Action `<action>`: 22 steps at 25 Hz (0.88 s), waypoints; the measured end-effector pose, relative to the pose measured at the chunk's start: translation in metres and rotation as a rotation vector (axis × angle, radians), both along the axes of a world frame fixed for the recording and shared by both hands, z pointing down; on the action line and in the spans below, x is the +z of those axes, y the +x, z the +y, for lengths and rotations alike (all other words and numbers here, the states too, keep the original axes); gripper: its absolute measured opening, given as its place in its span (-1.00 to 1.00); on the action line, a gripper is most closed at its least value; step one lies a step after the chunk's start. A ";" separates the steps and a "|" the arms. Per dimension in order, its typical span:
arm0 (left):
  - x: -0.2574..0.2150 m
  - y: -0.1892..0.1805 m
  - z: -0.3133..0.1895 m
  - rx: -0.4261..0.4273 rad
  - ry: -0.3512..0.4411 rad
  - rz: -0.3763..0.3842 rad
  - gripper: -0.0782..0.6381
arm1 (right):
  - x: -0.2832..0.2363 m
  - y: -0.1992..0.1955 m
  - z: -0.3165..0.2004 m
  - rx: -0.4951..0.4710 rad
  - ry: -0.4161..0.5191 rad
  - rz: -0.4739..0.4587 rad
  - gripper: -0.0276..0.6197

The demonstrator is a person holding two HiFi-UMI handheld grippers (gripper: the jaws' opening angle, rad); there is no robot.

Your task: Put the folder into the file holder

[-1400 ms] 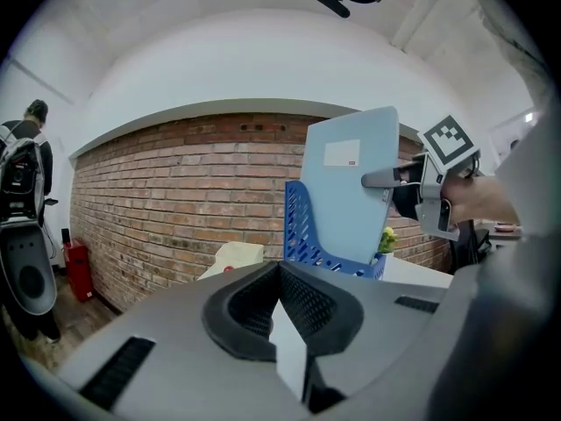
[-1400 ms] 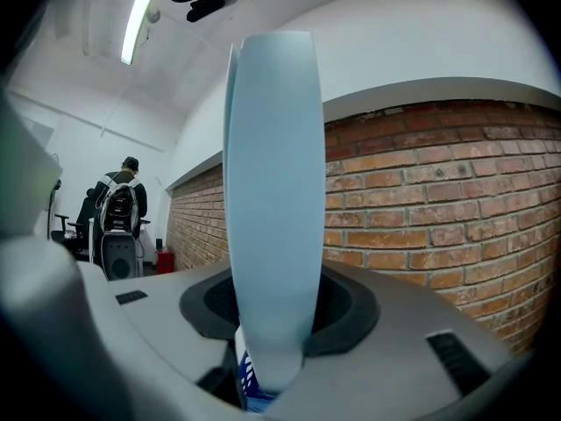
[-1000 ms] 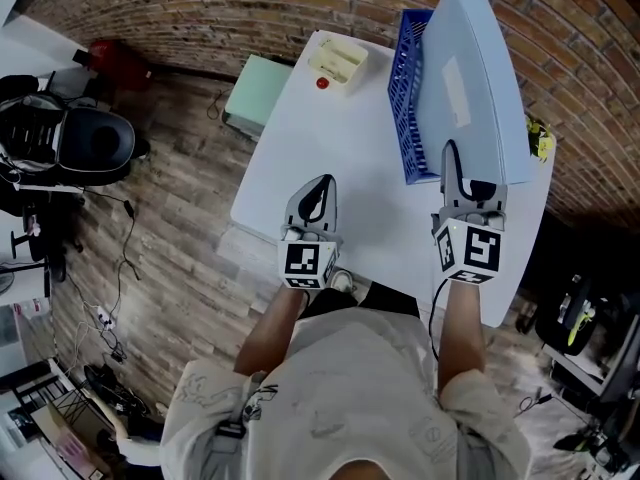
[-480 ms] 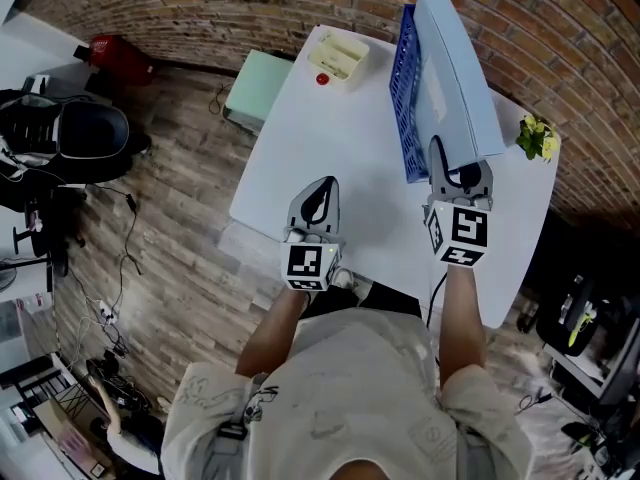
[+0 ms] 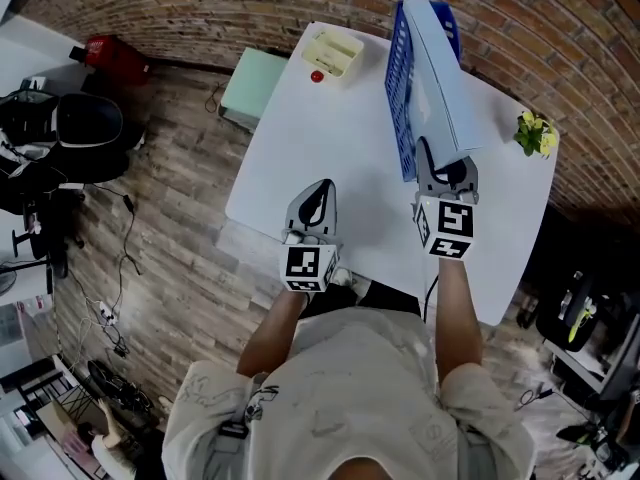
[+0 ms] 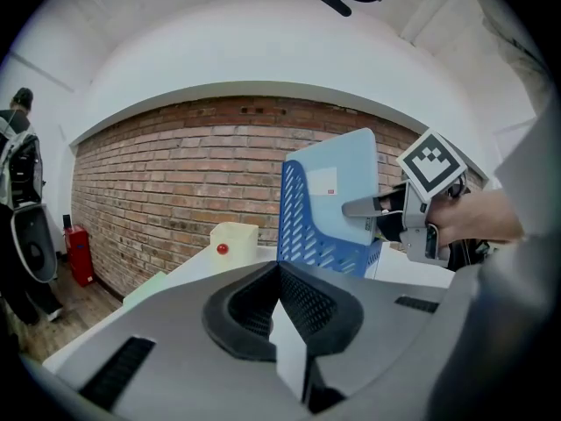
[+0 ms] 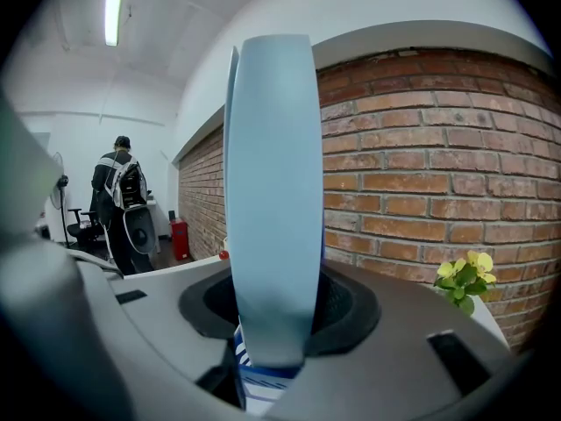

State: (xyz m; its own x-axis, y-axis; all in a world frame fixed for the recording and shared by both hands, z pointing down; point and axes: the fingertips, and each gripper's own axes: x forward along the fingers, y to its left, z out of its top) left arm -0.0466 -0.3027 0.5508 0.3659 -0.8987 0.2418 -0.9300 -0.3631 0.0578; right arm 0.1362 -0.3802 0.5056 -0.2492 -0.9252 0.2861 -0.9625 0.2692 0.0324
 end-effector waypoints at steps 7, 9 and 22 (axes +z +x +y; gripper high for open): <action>0.006 0.005 0.004 0.014 -0.013 -0.008 -0.74 | 0.001 0.003 0.000 -0.011 0.018 -0.007 -0.37; 0.006 0.006 0.005 0.020 -0.016 -0.011 -0.74 | 0.001 0.003 0.000 -0.014 0.020 -0.008 -0.37; -0.004 0.009 0.008 0.039 0.011 0.001 -0.74 | 0.010 0.003 0.002 -0.013 -0.031 -0.087 0.05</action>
